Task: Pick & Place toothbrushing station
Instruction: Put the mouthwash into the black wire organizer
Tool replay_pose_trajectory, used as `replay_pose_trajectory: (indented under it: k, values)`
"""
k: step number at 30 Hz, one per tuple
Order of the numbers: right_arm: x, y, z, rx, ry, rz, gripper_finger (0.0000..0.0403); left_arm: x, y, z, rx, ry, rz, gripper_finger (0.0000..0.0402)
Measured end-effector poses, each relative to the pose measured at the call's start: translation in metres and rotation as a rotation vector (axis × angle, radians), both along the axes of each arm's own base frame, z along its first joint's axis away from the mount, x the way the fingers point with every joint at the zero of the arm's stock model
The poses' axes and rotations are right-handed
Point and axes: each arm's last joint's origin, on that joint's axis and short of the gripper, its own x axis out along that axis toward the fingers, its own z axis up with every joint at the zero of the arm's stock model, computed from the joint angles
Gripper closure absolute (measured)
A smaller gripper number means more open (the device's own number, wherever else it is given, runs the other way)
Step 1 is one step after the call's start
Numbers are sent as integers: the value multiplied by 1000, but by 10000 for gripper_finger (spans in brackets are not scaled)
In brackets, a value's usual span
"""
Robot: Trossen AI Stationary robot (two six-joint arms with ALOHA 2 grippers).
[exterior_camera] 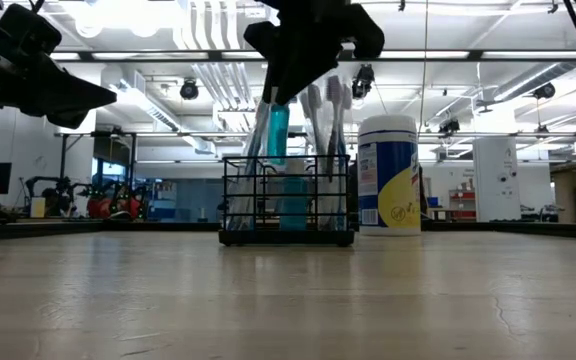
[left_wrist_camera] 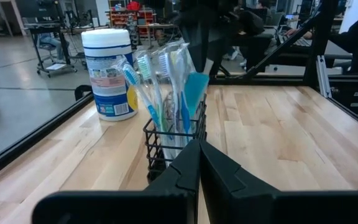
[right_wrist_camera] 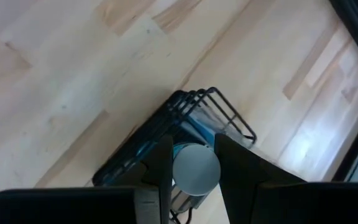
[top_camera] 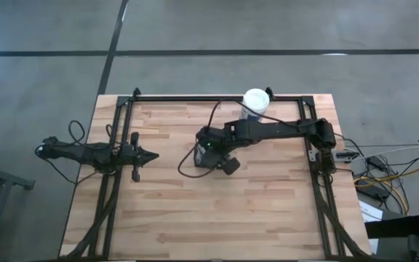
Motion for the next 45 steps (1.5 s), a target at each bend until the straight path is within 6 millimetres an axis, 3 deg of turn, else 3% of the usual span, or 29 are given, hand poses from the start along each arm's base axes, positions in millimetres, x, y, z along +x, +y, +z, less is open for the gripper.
replay_pose_trajectory:
  k: [11, 36, 45]
  values:
    - [1, -5, -6, 36, -10, 80, 314, 0, 0, 0, 14, 3, -2, 388]
    - [7, -27, -23, 145, 23, 48, 314, 0, 0, 0, 19, 4, -4, 388]
    - [7, -36, -23, 269, 35, -136, 314, 0, 0, 0, 18, 4, -4, 388]
